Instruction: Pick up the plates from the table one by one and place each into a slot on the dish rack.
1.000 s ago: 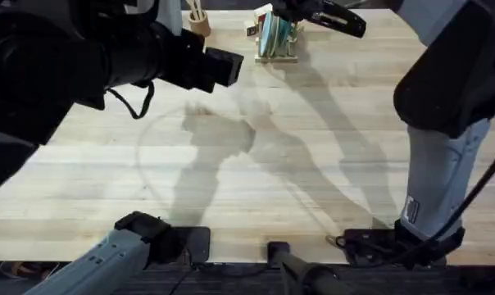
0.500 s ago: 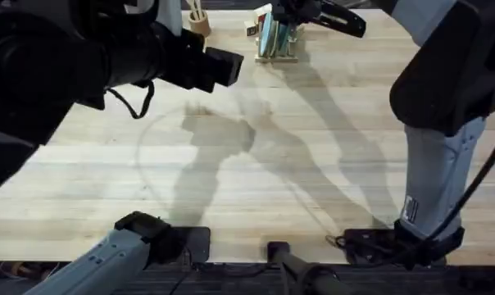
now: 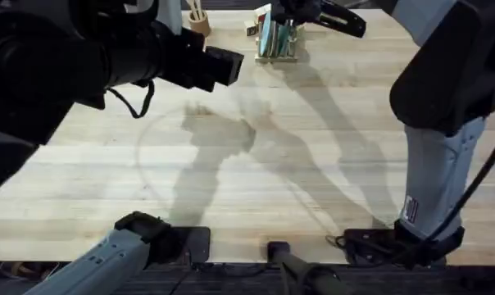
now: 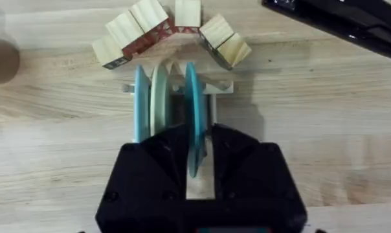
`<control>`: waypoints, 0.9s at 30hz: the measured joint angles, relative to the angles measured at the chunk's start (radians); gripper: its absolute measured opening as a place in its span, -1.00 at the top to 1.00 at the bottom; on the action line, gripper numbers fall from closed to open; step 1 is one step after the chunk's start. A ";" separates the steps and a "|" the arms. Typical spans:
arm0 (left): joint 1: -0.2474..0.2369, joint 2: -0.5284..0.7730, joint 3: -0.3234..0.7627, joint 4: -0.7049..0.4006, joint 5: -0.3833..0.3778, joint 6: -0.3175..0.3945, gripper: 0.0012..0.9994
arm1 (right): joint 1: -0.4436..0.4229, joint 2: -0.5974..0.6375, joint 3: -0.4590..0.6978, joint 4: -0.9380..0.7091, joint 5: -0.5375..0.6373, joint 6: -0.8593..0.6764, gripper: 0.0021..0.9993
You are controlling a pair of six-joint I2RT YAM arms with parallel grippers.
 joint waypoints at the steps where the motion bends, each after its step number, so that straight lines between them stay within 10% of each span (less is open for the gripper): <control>1: 0.000 0.000 0.000 0.000 0.000 0.000 -0.99 | 0.000 0.000 0.000 -0.002 0.000 0.000 0.52; 18: 0.000 0.000 0.000 0.000 0.000 0.000 -0.99 | 0.000 -0.165 0.000 -0.175 0.000 -0.072 -0.12; 24: 0.000 0.000 0.000 0.000 0.000 0.000 -0.99 | 0.000 -0.289 0.006 -0.290 0.000 -0.145 -0.91; 27: 0.000 0.000 0.000 0.000 0.000 0.000 -0.99 | 0.000 -0.335 0.007 -0.361 0.000 -0.166 -0.99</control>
